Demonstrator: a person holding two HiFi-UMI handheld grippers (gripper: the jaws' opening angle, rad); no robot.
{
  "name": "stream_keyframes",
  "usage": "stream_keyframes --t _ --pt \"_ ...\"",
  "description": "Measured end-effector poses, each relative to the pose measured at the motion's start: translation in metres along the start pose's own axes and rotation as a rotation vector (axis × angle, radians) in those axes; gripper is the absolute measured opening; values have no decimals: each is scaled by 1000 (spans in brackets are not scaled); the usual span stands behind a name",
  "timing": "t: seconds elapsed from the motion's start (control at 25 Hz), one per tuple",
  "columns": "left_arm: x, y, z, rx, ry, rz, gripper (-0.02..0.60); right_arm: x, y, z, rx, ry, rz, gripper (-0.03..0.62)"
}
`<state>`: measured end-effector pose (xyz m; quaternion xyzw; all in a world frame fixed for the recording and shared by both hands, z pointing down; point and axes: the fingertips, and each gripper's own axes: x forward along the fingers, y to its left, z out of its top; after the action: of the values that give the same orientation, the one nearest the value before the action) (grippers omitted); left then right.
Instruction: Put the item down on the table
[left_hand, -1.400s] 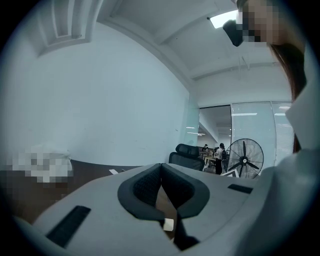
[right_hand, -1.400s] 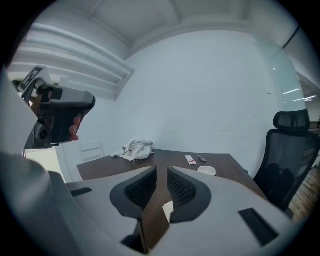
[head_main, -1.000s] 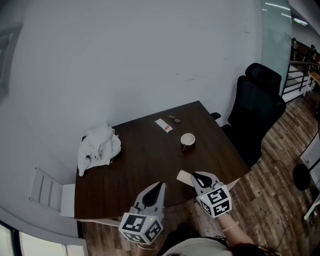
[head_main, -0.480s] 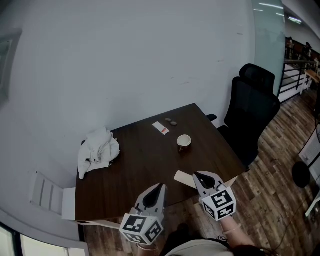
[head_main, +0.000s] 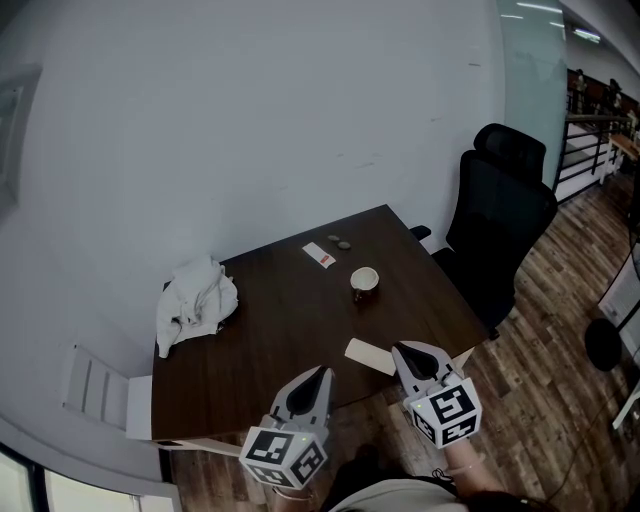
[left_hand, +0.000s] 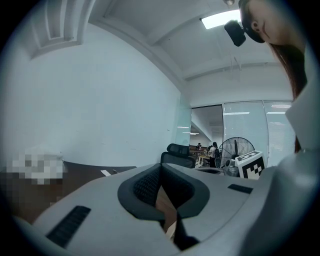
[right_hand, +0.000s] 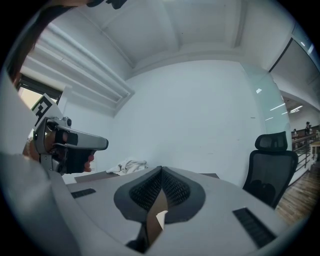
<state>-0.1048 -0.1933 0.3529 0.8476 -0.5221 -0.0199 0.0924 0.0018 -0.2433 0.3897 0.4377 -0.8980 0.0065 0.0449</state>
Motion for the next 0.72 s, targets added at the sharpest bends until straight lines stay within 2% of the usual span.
stream_keyframes --t 0.72 --pt "14 -8 -6 22 30 -7 20 -6 -10 7 -10 -4 -2 8"
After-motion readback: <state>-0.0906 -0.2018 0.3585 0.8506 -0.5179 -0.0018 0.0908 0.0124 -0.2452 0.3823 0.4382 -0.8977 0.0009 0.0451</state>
